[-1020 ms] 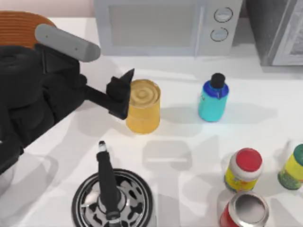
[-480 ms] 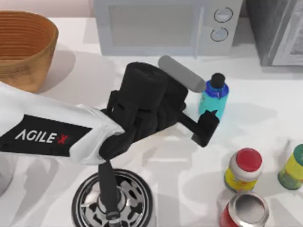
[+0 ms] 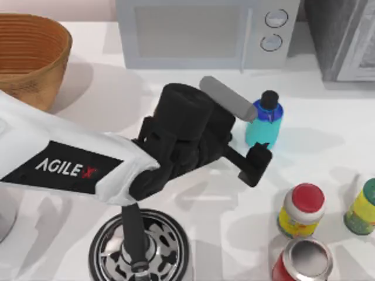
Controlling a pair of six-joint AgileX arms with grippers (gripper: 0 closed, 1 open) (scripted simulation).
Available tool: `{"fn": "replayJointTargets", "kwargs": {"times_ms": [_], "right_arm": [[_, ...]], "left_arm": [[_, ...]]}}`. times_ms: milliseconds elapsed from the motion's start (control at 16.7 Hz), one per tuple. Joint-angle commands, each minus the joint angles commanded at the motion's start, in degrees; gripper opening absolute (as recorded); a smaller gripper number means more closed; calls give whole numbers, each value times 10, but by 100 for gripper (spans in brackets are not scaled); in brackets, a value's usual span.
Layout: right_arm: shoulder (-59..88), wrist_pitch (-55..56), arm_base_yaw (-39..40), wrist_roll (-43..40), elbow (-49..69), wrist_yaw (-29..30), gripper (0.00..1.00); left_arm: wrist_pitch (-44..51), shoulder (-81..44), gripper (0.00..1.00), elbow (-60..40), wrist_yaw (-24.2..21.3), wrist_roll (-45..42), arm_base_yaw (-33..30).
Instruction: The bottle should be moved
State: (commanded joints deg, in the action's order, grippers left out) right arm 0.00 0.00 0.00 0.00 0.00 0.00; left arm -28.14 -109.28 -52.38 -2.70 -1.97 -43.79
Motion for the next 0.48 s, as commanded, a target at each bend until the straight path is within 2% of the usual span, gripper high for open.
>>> {"fn": "replayJointTargets", "kwargs": {"times_ms": [240, 480], "right_arm": [[0, 0, 0, 0, 0, 0, 100], [0, 0, 0, 0, 0, 0, 100]], "left_arm": [[31, -9, 100, -47, 1, 2, -4], [47, -92, 100, -143, -1, 0, -2]]}}
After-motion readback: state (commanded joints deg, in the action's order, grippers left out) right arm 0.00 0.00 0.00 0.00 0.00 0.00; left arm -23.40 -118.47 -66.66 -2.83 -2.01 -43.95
